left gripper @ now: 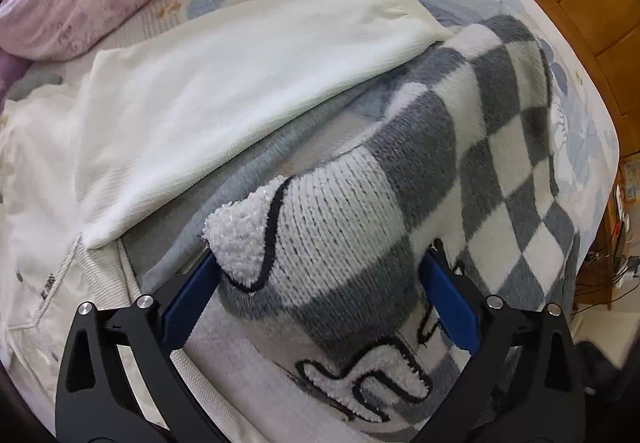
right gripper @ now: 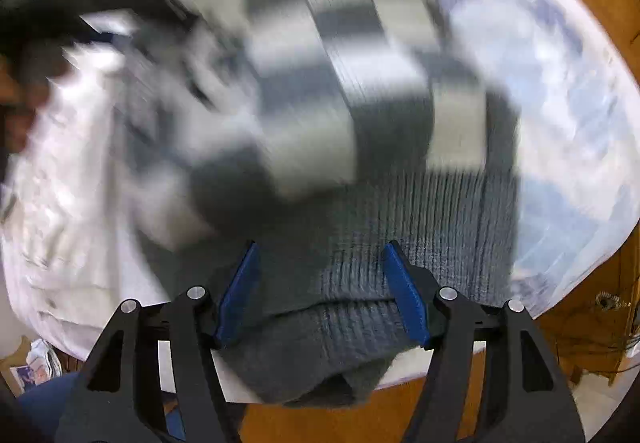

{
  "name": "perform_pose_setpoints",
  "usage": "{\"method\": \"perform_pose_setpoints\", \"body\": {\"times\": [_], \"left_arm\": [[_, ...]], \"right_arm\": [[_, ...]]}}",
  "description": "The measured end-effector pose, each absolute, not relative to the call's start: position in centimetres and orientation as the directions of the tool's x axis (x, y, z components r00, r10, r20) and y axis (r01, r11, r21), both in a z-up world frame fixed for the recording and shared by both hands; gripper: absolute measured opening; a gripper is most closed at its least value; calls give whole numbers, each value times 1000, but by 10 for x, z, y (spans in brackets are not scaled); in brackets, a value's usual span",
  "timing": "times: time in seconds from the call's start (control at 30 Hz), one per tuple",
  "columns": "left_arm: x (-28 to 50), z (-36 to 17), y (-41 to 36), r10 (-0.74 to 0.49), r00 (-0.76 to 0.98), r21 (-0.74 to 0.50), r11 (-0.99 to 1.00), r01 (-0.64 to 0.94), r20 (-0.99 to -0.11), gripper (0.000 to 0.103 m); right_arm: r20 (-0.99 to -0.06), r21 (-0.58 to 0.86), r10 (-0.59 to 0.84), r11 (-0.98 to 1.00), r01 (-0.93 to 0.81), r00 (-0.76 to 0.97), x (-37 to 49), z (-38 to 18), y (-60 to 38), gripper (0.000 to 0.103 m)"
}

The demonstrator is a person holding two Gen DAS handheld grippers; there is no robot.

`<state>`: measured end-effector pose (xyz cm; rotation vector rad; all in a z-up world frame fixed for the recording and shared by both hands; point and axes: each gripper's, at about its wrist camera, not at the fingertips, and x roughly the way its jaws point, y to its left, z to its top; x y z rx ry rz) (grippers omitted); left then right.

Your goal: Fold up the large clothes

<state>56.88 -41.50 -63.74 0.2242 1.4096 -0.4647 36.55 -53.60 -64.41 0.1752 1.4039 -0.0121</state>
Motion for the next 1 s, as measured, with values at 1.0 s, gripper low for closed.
{"method": "perform_pose_setpoints", "body": {"times": [1.0], "left_arm": [[476, -521, -240, -317, 225, -249, 926, 284, -921, 99]], "right_arm": [[-957, 116, 72, 983, 144, 280, 383, -526, -397, 67]]}}
